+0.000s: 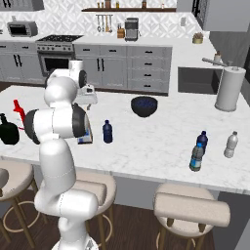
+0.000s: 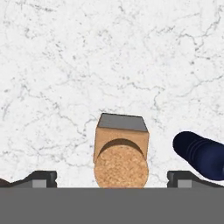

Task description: Move the plastic bottles in the middle to the plastics group, and the glass bottles in the middle to the glass group.

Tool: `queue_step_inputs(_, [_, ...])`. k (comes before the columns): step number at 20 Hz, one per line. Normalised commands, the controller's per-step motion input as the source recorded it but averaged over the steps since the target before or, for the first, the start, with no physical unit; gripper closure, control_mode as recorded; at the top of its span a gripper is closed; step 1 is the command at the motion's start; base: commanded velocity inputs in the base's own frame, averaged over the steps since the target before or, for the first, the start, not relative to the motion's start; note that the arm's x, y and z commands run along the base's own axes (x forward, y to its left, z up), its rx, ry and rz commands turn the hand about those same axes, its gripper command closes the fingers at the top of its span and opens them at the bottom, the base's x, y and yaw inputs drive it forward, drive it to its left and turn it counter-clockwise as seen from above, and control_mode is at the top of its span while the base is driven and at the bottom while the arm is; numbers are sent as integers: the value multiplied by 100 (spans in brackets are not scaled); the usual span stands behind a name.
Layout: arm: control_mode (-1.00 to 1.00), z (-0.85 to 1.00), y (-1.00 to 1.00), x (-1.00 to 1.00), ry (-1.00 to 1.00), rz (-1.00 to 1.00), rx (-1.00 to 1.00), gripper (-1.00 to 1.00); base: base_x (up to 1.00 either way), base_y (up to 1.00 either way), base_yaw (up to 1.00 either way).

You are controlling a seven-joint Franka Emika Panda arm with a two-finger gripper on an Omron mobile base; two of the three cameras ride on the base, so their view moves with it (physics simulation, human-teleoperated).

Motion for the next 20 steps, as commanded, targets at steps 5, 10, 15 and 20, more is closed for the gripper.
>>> queue_step_inputs(5, [-100,-2,-2,-21,0,0,0,-100,0,0,0])
queue_step_inputs(10, [-100,-33,-9,0,0,0,0,-100,0,0,0])
queue_step_inputs(15, [-100,-11,-5,17,0,0,0,-100,0,0,0])
queue_step_inputs(20, [-100,-2,0,0,0,0,0,-100,0,0,0])
